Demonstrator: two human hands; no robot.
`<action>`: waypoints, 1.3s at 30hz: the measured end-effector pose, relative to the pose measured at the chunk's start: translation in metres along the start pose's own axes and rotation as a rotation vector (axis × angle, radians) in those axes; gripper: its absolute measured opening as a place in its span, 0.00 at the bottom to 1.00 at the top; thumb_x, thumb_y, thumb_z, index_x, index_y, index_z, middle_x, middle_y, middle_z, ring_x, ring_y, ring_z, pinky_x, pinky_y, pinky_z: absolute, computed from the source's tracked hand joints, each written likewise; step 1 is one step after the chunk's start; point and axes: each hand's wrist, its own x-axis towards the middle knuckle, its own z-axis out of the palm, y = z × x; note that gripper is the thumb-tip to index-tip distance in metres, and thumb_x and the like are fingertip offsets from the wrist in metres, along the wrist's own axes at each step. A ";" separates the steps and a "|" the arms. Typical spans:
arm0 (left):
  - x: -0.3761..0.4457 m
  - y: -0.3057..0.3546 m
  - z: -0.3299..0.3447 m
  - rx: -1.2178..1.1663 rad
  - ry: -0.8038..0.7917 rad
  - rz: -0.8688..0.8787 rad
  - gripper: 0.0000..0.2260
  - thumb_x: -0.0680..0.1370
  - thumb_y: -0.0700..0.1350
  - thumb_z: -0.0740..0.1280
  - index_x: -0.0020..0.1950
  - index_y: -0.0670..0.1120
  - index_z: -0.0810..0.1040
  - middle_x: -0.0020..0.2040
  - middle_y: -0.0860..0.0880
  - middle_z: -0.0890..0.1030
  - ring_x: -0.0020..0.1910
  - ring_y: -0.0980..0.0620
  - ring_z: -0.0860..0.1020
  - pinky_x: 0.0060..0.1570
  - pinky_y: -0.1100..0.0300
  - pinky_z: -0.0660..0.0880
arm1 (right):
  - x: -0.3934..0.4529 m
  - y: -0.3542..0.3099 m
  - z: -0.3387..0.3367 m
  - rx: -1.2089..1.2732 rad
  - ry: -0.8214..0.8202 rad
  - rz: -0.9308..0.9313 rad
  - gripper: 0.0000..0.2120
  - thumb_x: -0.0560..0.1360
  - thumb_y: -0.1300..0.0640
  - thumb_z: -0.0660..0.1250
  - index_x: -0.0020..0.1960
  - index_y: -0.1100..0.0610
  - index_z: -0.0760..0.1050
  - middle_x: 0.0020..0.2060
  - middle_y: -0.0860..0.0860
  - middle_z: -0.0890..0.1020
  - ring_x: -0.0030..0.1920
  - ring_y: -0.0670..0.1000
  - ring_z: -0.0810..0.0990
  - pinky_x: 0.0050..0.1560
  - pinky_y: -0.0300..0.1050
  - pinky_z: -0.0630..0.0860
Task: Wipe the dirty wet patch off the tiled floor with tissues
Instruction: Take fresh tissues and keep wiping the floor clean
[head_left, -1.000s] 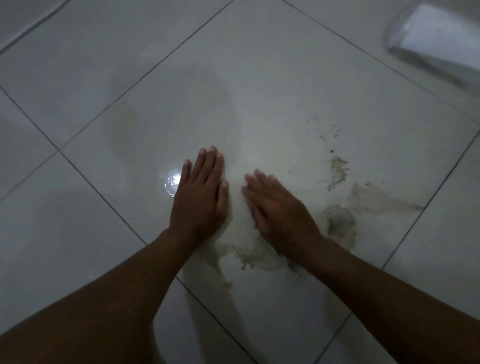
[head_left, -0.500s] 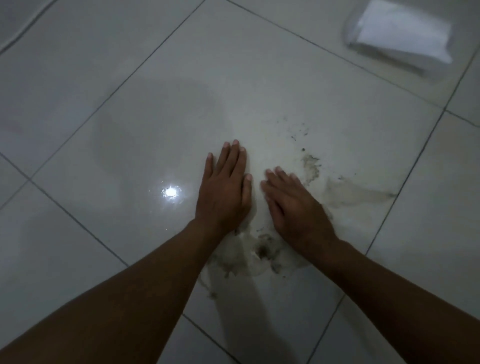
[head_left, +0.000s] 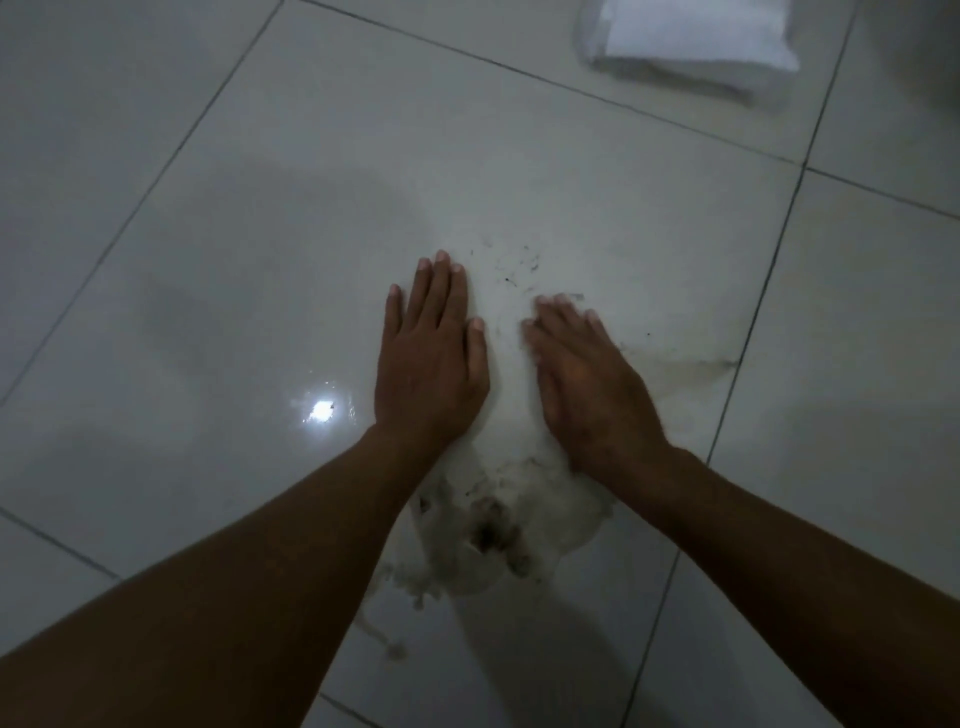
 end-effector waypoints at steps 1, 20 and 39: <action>-0.001 0.000 0.000 -0.002 0.002 -0.002 0.26 0.83 0.49 0.49 0.80 0.41 0.54 0.80 0.44 0.53 0.80 0.49 0.48 0.78 0.47 0.46 | 0.006 0.005 0.000 -0.015 0.026 0.064 0.19 0.79 0.67 0.61 0.69 0.65 0.71 0.70 0.62 0.70 0.73 0.58 0.66 0.75 0.52 0.58; 0.002 -0.002 -0.001 -0.075 0.035 0.000 0.25 0.82 0.49 0.49 0.79 0.42 0.58 0.80 0.45 0.57 0.80 0.51 0.50 0.78 0.49 0.47 | 0.087 -0.005 0.012 -0.006 0.030 0.280 0.22 0.82 0.63 0.53 0.76 0.63 0.60 0.77 0.58 0.60 0.78 0.54 0.53 0.78 0.45 0.48; 0.017 -0.039 -0.009 -0.039 0.058 -0.039 0.25 0.83 0.48 0.50 0.79 0.41 0.56 0.80 0.44 0.55 0.80 0.49 0.50 0.78 0.50 0.47 | 0.082 -0.031 0.023 0.005 -0.100 -0.149 0.22 0.79 0.59 0.52 0.70 0.61 0.71 0.71 0.58 0.71 0.74 0.56 0.66 0.75 0.51 0.57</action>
